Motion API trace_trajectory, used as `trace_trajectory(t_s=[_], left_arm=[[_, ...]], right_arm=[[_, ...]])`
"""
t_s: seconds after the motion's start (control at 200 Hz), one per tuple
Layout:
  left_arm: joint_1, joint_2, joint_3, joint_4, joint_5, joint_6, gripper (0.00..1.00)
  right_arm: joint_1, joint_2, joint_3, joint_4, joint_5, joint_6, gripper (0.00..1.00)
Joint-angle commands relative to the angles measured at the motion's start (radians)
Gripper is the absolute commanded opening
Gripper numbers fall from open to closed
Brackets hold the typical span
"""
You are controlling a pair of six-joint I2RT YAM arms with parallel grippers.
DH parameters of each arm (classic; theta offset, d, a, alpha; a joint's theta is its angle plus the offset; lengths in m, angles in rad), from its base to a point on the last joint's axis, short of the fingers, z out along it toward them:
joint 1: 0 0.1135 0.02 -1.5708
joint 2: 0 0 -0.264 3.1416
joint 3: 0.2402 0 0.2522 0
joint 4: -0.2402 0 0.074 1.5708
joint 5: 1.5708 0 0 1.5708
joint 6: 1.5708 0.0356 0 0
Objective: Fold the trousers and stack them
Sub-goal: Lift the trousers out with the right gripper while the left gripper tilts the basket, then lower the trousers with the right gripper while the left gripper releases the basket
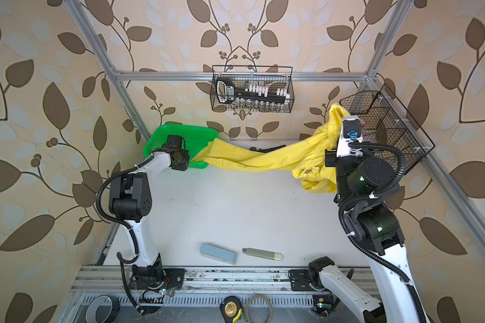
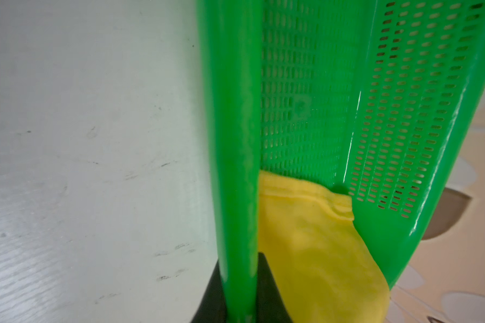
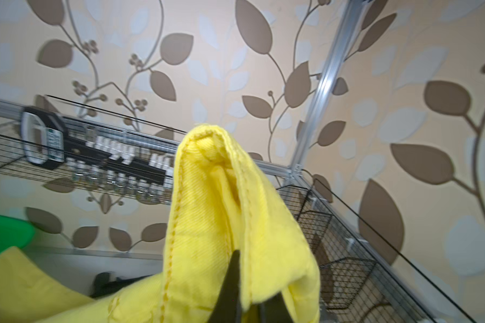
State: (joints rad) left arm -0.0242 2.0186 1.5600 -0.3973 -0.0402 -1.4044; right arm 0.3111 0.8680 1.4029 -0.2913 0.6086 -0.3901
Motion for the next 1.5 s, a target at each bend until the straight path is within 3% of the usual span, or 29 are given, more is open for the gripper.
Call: trace_trajectory(t_s=[0.0, 0.09, 0.145, 0.205, 0.465, 0.545, 0.585, 0.72, 0.82, 1.06, 1.275, 1.38, 1.495], left_arm=[[0.016, 0.037, 0.034, 0.021, 0.019, 0.022, 0.14], [0.016, 0.039, 0.033, 0.023, 0.033, 0.023, 0.14], [0.019, 0.038, 0.034, 0.019, 0.033, 0.028, 0.14], [0.024, 0.035, 0.035, 0.020, 0.040, 0.037, 0.14], [0.026, 0.041, 0.050, 0.020, 0.077, 0.063, 0.18], [0.025, 0.041, 0.049, 0.025, 0.098, 0.072, 0.19], [0.025, 0.041, 0.049, 0.027, 0.108, 0.077, 0.21], [0.025, 0.041, 0.051, 0.039, 0.161, 0.088, 0.25], [0.026, 0.031, 0.048, 0.043, 0.193, 0.104, 0.32], [0.026, -0.038, 0.034, 0.010, 0.245, 0.190, 0.60], [0.026, -0.156, -0.016, -0.063, 0.274, 0.322, 0.85], [0.024, -0.230, -0.063, -0.093, 0.287, 0.390, 0.92], [0.017, -0.300, -0.100, -0.161, 0.284, 0.481, 0.93]], right_arm=[[-0.014, 0.000, -0.017, 0.151, 0.214, -0.170, 0.00], [-0.025, 0.019, -0.004, 0.134, 0.207, -0.154, 0.00], [-0.040, 0.034, -0.025, 0.237, 0.306, -0.243, 0.00], [-0.071, 0.033, -0.044, 0.342, 0.327, -0.339, 0.00], [-0.092, 0.093, -0.039, 0.355, 0.334, -0.365, 0.00], [-0.092, 0.090, 0.009, 0.161, 0.126, -0.206, 0.00], [-0.094, 0.081, 0.030, 0.084, -0.032, -0.106, 0.00], [-0.084, 0.088, 0.039, -0.014, -0.475, 0.141, 0.00], [-0.036, 0.105, -0.015, -0.016, -0.649, 0.239, 0.00], [0.166, 0.160, -0.229, 0.056, -0.698, 0.292, 0.00], [0.274, 0.273, -0.342, 0.196, -0.752, 0.367, 0.00], [0.291, 0.320, -0.371, 0.280, -0.785, 0.415, 0.00], [0.288, 0.345, -0.379, 0.302, -0.773, 0.419, 0.00]])
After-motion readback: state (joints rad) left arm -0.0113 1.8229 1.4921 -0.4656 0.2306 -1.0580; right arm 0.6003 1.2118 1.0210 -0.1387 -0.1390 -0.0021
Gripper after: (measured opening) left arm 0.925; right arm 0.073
